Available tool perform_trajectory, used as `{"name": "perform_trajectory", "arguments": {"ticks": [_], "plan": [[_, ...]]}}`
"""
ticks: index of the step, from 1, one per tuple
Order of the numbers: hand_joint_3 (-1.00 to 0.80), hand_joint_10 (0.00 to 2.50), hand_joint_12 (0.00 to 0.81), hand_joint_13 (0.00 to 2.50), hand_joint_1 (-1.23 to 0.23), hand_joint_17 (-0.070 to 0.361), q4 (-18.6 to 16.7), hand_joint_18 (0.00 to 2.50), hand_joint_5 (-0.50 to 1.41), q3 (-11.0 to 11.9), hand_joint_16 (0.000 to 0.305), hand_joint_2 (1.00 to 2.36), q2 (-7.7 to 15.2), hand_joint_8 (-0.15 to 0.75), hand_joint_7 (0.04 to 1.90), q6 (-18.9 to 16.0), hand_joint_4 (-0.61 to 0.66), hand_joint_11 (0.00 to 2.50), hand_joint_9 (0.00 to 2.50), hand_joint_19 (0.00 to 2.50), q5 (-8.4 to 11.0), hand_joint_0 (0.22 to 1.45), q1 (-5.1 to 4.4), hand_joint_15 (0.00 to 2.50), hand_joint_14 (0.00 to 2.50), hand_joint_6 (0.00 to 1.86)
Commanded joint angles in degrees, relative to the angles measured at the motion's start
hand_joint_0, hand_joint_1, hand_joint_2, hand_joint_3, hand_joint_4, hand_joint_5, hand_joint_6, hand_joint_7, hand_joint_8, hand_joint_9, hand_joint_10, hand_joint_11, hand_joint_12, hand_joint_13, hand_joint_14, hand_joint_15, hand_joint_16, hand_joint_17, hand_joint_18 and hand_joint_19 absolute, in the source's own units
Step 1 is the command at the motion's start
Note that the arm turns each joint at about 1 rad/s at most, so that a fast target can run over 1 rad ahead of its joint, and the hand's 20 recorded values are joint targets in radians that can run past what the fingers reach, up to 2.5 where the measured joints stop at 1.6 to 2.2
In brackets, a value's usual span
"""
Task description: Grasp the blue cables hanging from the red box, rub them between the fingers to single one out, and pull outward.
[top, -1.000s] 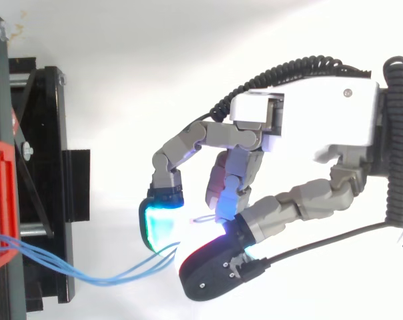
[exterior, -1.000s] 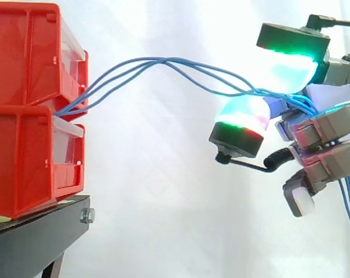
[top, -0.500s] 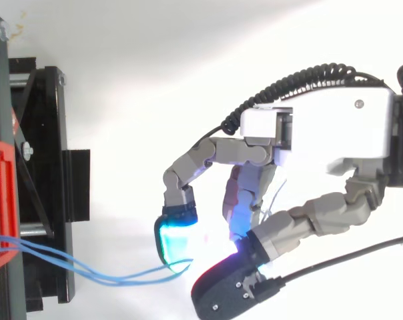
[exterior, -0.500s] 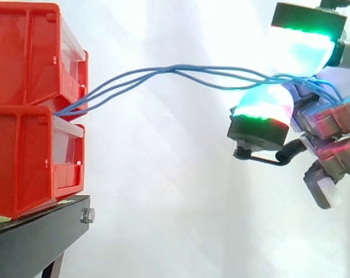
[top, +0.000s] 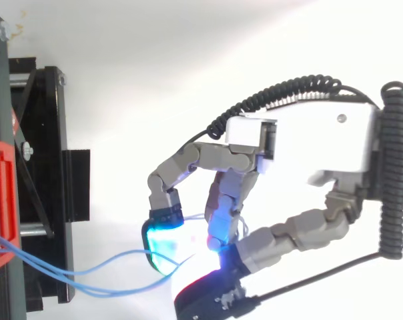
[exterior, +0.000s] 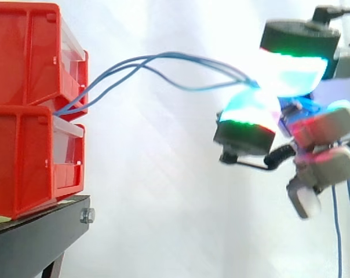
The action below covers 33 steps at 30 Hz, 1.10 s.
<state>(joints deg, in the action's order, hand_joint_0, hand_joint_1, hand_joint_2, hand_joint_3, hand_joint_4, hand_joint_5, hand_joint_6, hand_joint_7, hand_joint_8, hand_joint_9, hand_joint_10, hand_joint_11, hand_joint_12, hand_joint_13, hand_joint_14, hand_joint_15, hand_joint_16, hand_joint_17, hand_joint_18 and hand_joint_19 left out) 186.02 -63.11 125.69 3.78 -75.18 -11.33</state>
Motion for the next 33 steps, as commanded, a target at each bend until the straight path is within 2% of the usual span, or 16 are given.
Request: {"name": "perform_trajectory", "arguments": {"ticks": [1,5,6,11,13,14,16,20,23,26,28,31,33], "plan": [[-0.10,0.03,0.327,1.13,-0.84,0.101,-0.57,0.76,-0.11,0.00,0.045,1.03,1.14,0.228,1.16,-0.35,-0.02,0.85,1.33,0.67,0.83,0.61,-0.36,0.85,0.04,0.91],[-0.19,0.02,0.360,1.14,-0.74,0.118,-2.15,0.82,-0.08,0.00,0.053,1.01,1.14,0.252,1.03,-0.35,0.00,0.72,1.41,0.63,1.09,0.57,-0.53,0.77,0.03,0.89],[-0.22,0.02,0.354,1.13,-0.67,0.117,-2.77,0.82,-0.08,0.00,0.052,1.01,1.14,0.250,1.05,-0.17,0.00,0.69,1.40,0.64,1.09,0.57,-0.53,0.76,0.03,0.87],[-0.29,0.02,0.325,1.08,-0.59,0.103,-4.35,0.75,-0.08,0.00,0.046,1.01,1.23,0.231,1.09,0.00,0.01,0.68,1.35,0.68,1.09,0.58,-0.53,0.76,0.03,0.83],[-0.29,0.02,0.326,1.08,-0.60,0.103,-4.88,0.76,-0.10,0.00,0.046,1.01,1.23,0.238,1.12,0.27,0.02,0.67,1.31,0.68,1.09,0.58,-0.53,0.77,0.03,0.84],[-0.26,0.03,0.331,1.06,-0.65,0.104,-5.32,0.75,-0.11,0.00,0.046,1.02,1.14,0.244,1.20,0.44,0.05,0.73,1.30,0.67,1.09,0.59,-0.53,0.77,0.03,0.85],[-0.23,0.03,0.338,1.05,-0.79,0.103,-5.76,0.75,-0.13,0.00,0.046,1.02,1.14,0.244,1.17,0.44,0.08,0.79,1.26,0.67,1.27,0.60,-0.53,0.76,0.03,0.89],[-0.16,0.03,0.324,1.01,-0.89,0.102,-6.28,0.75,-0.14,0.00,0.045,1.02,1.14,0.240,1.22,0.36,-0.05,0.83,1.21,0.64,1.18,0.66,-0.53,0.77,0.03,0.91],[-0.22,0.03,0.324,0.97,-0.94,0.100,-6.28,0.74,-0.16,0.00,0.044,1.02,1.14,0.230,1.20,0.36,-0.12,0.83,1.17,0.62,1.27,0.74,-0.53,0.75,0.03,0.94],[-0.34,0.02,0.322,0.94,-0.93,0.099,-6.28,0.73,-0.17,0.00,0.044,1.01,1.14,0.220,1.13,0.36,-0.15,0.83,1.15,0.61,1.18,0.77,-0.53,0.73,0.03,0.94],[-0.47,0.02,0.319,0.94,-0.92,0.098,-6.28,0.72,-0.17,0.00,0.043,1.00,1.14,0.213,1.16,0.36,-0.14,0.81,1.15,0.62,1.18,0.80,-0.53,0.72,0.03,0.94],[-0.50,0.03,0.312,0.94,-0.92,0.096,-6.28,0.73,-0.16,0.00,0.043,1.00,1.14,0.211,1.19,0.27,-0.14,0.81,1.17,0.63,1.27,0.80,-0.53,0.72,0.03,0.94],[-0.50,0.03,0.312,0.95,-0.90,0.096,-6.28,0.75,-0.16,0.00,0.043,1.00,1.14,0.209,1.22,0.27,-0.09,0.81,1.20,0.62,1.27,0.75,-0.53,0.71,0.03,0.94]]}}
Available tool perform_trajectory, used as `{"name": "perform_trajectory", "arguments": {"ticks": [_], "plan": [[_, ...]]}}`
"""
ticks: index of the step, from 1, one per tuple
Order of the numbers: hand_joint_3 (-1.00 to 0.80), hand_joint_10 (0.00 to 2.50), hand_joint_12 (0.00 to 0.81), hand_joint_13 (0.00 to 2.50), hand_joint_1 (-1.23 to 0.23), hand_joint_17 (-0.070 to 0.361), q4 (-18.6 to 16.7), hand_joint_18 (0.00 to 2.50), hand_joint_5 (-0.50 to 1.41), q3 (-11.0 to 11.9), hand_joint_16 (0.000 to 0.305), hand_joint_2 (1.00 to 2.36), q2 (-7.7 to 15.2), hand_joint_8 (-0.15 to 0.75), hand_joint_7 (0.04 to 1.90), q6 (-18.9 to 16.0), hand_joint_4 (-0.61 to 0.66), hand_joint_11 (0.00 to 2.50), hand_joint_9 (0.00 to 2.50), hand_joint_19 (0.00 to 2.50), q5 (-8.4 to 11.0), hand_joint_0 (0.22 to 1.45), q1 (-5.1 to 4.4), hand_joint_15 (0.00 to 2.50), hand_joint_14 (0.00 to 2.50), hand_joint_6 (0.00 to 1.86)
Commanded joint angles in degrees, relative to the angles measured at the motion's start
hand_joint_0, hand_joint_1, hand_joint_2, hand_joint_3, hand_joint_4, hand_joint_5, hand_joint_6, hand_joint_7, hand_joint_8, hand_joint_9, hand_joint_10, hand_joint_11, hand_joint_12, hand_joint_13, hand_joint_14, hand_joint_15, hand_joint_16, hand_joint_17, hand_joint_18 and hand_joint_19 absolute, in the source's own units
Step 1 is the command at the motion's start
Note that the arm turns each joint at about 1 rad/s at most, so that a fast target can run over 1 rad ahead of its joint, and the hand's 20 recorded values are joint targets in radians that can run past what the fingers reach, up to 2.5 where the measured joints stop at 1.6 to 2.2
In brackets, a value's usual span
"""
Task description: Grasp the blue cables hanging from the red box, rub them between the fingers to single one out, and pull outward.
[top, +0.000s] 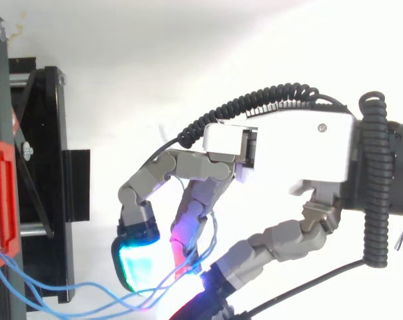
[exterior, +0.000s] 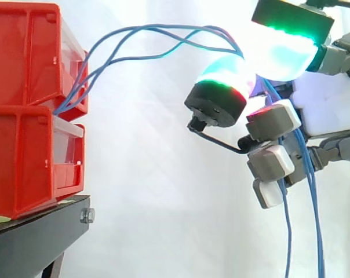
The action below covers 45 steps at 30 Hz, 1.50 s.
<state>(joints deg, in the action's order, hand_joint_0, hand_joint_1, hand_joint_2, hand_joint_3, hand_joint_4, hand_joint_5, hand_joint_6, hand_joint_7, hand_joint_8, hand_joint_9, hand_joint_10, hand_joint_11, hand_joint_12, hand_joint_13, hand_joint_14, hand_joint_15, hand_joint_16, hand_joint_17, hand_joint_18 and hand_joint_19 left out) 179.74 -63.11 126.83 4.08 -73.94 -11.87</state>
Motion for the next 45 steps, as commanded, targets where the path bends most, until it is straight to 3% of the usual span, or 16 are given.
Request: {"name": "perform_trajectory", "arguments": {"ticks": [1,5,12,15,25,27,29,33,36,40,45], "plan": [[-0.50,0.03,0.313,0.96,-0.89,0.095,0.00,0.75,-0.15,0.00,0.042,1.00,0.00,0.216,1.20,-0.13,-0.07,0.81,1.21,0.63,0.02,0.73,0.00,0.73,0.03,0.93],[-0.50,0.03,0.318,0.98,-0.79,0.096,0.00,0.75,-0.14,0.00,0.042,1.00,0.00,0.225,1.08,-0.13,0.01,0.80,1.26,0.66,0.02,0.65,0.00,0.73,0.03,0.92],[-0.50,0.02,0.332,1.00,-0.57,0.103,0.00,0.77,-0.12,0.00,0.046,1.00,0.00,0.239,1.08,-0.13,0.03,0.73,1.30,0.68,0.02,0.55,0.00,0.72,0.03,0.86],[-0.50,0.03,0.338,1.00,-0.55,0.106,0.00,0.77,-0.11,0.00,0.047,1.00,0.00,0.243,1.06,-0.13,0.06,0.72,1.30,0.69,-0.06,0.54,-0.09,0.72,0.03,0.83],[-0.50,0.02,0.334,1.00,-0.69,0.107,-0.79,0.75,-0.09,0.00,0.047,1.00,0.00,0.235,1.28,0.05,0.08,0.70,1.25,0.70,-0.06,0.56,0.00,0.72,0.03,0.58],[-0.35,0.02,0.332,0.99,-0.74,0.105,-0.88,0.74,-0.12,0.00,0.047,1.01,0.00,0.232,1.24,0.05,0.03,0.70,1.20,0.69,0.02,0.61,-0.09,0.73,0.03,0.69],[-0.20,0.02,0.333,0.97,-0.77,0.106,-0.79,0.73,-0.18,0.00,0.047,1.02,0.00,0.236,1.03,-0.04,0.05,0.70,1.10,0.69,0.02,0.62,-0.09,0.73,0.03,0.86],[-0.06,0.02,0.332,0.95,-0.79,0.108,-0.62,0.74,-0.21,0.00,0.048,1.02,0.00,0.245,0.95,-0.13,0.04,0.70,1.02,0.67,0.11,0.65,0.00,0.72,0.03,0.91],[-0.16,0.02,0.328,0.95,-0.80,0.107,-0.62,0.73,-0.21,0.00,0.048,1.02,0.00,0.237,0.87,-0.13,0.08,0.72,1.03,0.69,0.20,0.65,0.00,0.73,0.03,0.90],[-0.33,0.02,0.333,0.99,-0.67,0.107,0.17,0.76,-0.16,0.00,0.047,1.01,0.00,0.247,1.00,-0.22,0.06,0.71,1.20,0.71,0.11,0.60,0.00,0.72,0.03,0.87],[-0.33,0.02,0.331,1.01,-0.55,0.106,1.14,0.76,-0.14,0.00,0.047,1.01,0.00,0.248,1.03,-0.22,0.06,0.70,1.26,0.71,0.20,0.59,-0.09,0.73,0.03,0.83]]}}
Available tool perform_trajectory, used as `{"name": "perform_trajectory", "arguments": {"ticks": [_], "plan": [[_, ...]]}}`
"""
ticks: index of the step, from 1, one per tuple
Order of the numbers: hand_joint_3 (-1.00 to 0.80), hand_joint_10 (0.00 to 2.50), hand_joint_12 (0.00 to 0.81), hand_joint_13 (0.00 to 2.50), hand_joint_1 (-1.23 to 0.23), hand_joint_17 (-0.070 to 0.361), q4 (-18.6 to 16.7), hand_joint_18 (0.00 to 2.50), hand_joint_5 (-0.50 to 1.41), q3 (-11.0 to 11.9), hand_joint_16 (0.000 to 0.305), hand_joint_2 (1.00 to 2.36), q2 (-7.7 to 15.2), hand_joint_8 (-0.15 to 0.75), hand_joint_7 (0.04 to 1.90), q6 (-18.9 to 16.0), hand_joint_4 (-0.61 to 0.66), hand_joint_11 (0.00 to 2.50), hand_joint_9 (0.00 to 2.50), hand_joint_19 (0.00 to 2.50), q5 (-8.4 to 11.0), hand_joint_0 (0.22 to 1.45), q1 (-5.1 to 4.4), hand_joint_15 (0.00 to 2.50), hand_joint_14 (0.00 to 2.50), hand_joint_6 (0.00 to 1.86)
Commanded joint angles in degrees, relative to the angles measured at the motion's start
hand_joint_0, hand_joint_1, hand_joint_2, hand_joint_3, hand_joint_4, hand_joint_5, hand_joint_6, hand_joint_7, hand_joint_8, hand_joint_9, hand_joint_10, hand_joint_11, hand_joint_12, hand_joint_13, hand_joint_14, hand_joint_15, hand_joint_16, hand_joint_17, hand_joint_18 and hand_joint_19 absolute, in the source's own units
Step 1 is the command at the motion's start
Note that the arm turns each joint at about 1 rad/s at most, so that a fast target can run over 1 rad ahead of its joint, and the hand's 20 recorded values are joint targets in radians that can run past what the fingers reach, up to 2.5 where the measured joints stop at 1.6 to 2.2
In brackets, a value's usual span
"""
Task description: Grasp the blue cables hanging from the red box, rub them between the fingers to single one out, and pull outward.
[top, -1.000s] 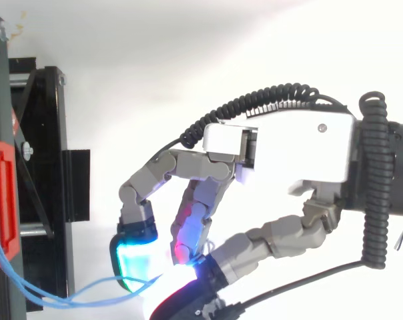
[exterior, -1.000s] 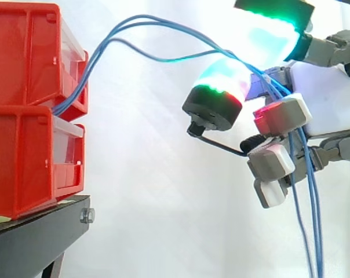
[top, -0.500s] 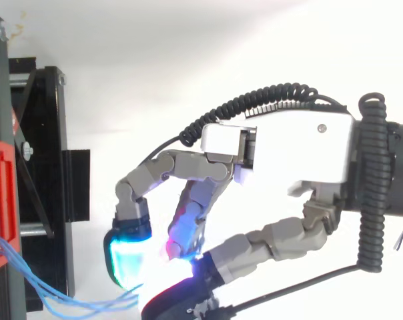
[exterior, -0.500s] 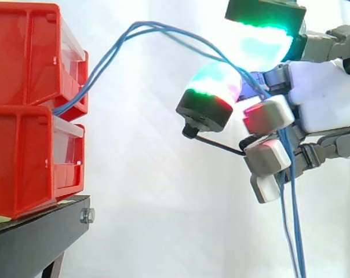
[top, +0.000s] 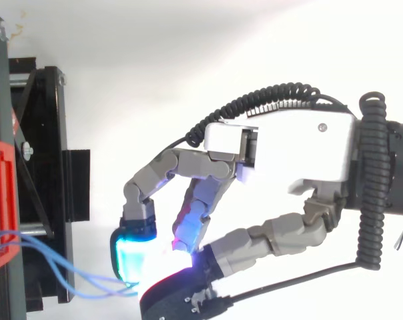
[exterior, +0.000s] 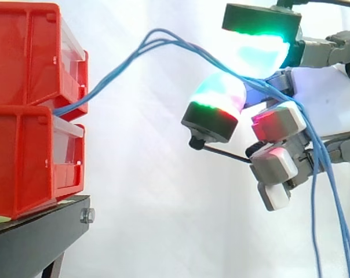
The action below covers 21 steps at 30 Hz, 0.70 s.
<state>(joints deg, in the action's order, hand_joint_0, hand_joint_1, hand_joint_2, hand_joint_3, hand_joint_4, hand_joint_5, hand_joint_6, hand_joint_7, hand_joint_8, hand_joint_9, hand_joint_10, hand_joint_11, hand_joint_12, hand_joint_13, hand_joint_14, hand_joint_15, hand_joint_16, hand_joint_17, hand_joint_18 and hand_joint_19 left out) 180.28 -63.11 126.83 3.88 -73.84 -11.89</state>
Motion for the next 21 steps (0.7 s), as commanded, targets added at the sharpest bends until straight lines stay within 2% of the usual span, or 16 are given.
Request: {"name": "perform_trajectory", "arguments": {"ticks": [1,4,7,8,11,13,17,21], "plan": [[-0.33,0.03,0.332,1.01,-0.55,0.106,0.42,0.76,-0.13,0.00,0.047,1.01,0.00,0.244,1.04,-0.01,0.06,0.70,1.26,0.72,0.10,0.59,-0.06,0.74,0.03,0.82],[-0.27,0.02,0.334,1.01,-0.59,0.107,0.34,0.76,-0.14,0.00,0.048,1.02,0.00,0.247,1.03,-0.10,0.06,0.70,1.23,0.71,0.10,0.60,-0.06,0.73,0.03,0.82],[-0.18,0.02,0.348,1.00,-0.67,0.111,0.60,0.77,-0.16,0.00,0.049,1.02,0.00,0.255,1.03,-0.54,0.07,0.70,1.19,0.69,0.10,0.59,-0.15,0.73,0.03,0.84],[-0.16,0.02,0.341,0.98,-0.75,0.110,0.60,0.76,-0.17,0.00,0.049,1.02,0.00,0.254,1.02,-0.80,0.08,0.72,1.14,0.69,0.10,0.60,-0.06,0.73,0.03,0.87],[-0.14,0.02,0.335,0.96,-0.79,0.108,0.60,0.75,-0.18,0.00,0.048,1.02,0.00,0.248,1.02,-1.33,0.05,0.74,1.13,0.69,-0.08,0.62,-0.15,0.73,0.03,0.89],[-0.17,0.02,0.336,0.96,-0.81,0.107,0.60,0.75,-0.18,0.00,0.048,1.02,0.00,0.249,1.00,-1.59,0.04,0.76,1.15,0.68,-0.08,0.63,-0.15,0.71,0.03,0.90],[-0.43,0.02,0.324,0.96,-0.83,0.102,1.48,0.75,-0.16,0.88,0.045,1.00,-0.09,0.237,1.03,-2.12,0.02,0.77,1.23,0.66,-0.25,0.68,0.12,0.71,0.03,0.90],[-0.50,0.02,0.321,1.00,-0.85,0.099,6.05,0.77,-0.13,3.17,0.044,1.00,0.00,0.230,1.10,-2.12,-0.04,0.78,1.32,0.65,-0.87,0.70,0.47,0.71,0.03,0.90]]}}
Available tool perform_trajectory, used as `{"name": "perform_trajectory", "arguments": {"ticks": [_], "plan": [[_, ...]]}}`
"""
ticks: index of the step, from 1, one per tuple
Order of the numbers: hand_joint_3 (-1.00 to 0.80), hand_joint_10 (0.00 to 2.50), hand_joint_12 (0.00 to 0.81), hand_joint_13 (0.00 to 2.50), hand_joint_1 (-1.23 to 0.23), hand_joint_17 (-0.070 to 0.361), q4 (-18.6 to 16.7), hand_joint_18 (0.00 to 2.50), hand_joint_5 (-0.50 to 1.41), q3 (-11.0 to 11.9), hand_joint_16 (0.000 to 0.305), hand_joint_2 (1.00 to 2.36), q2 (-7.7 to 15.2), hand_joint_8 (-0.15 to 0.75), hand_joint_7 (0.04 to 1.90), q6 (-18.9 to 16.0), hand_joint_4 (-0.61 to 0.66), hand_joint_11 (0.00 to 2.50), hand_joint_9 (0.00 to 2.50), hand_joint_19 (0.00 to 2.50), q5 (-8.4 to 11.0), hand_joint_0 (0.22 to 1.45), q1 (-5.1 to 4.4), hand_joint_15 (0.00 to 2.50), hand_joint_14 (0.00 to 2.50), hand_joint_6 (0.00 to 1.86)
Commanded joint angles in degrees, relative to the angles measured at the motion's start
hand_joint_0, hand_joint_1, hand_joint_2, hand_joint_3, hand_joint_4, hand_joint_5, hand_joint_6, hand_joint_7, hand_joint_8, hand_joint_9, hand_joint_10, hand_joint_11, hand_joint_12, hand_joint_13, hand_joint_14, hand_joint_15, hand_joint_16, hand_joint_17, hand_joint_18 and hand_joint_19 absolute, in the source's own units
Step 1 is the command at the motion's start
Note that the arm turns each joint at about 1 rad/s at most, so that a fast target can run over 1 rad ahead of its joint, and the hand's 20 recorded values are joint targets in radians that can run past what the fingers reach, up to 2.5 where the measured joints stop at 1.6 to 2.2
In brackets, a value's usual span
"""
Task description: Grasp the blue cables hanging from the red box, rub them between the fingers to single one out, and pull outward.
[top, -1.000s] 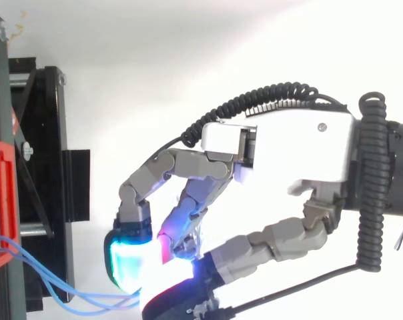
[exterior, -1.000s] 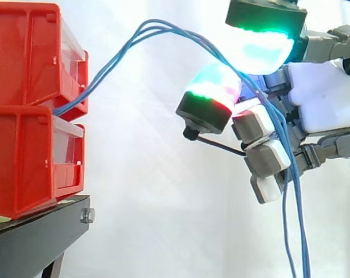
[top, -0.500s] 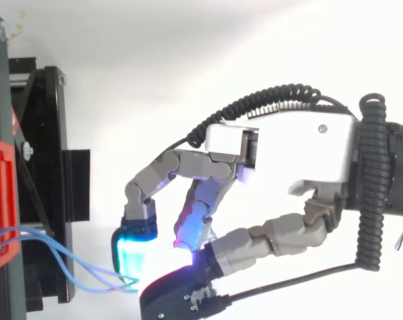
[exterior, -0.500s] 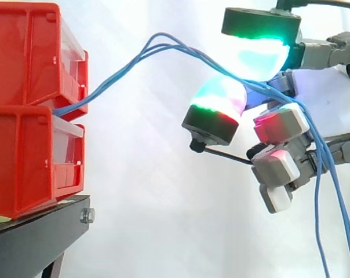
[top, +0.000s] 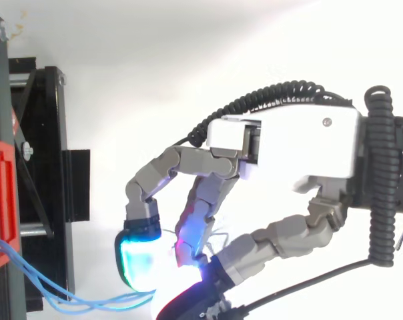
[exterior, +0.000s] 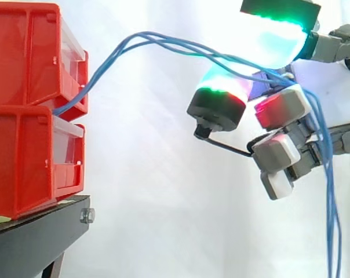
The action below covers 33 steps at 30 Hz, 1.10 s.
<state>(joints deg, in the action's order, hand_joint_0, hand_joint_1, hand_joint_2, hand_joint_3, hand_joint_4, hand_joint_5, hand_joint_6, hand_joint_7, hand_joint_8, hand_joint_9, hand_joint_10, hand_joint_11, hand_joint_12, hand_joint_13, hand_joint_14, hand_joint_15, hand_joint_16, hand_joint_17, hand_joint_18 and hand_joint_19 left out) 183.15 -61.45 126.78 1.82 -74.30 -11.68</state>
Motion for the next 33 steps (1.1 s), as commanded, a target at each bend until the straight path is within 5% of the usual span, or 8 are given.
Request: {"name": "perform_trajectory", "arguments": {"ticks": [1,7,12,18,33], "plan": [[-0.50,0.03,0.325,1.00,-0.85,0.099,3.97,0.78,-0.13,1.86,0.044,1.00,-0.05,0.233,1.10,-0.06,-0.05,0.79,1.32,0.65,-0.41,0.71,0.25,0.71,0.03,0.90],[-0.48,0.02,0.317,1.03,-0.89,0.094,9.59,0.81,-0.12,2.83,0.042,1.00,0.04,0.230,1.16,-0.15,-0.12,0.81,1.37,0.65,-0.50,0.75,0.34,0.72,0.03,0.92],[-0.46,0.03,0.320,1.06,-0.81,0.096,9.68,0.83,-0.11,2.83,0.043,1.00,0.04,0.234,1.12,-0.15,0.01,0.81,1.43,0.69,-0.59,0.65,0.25,0.73,0.03,0.91],[-0.38,0.03,0.324,1.07,-0.59,0.100,9.68,0.83,-0.10,2.83,0.044,1.01,0.04,0.243,1.16,-0.15,0.02,0.77,1.47,0.72,-0.50,0.60,0.34,0.73,0.03,0.87],[-0.50,0.03,0.336,1.12,-0.31,0.110,9.59,0.86,-0.08,2.03,0.049,1.00,0.04,0.253,1.10,-0.06,0.02,0.72,1.49,0.71,-0.50,0.53,0.25,0.71,0.03,0.84]]}}
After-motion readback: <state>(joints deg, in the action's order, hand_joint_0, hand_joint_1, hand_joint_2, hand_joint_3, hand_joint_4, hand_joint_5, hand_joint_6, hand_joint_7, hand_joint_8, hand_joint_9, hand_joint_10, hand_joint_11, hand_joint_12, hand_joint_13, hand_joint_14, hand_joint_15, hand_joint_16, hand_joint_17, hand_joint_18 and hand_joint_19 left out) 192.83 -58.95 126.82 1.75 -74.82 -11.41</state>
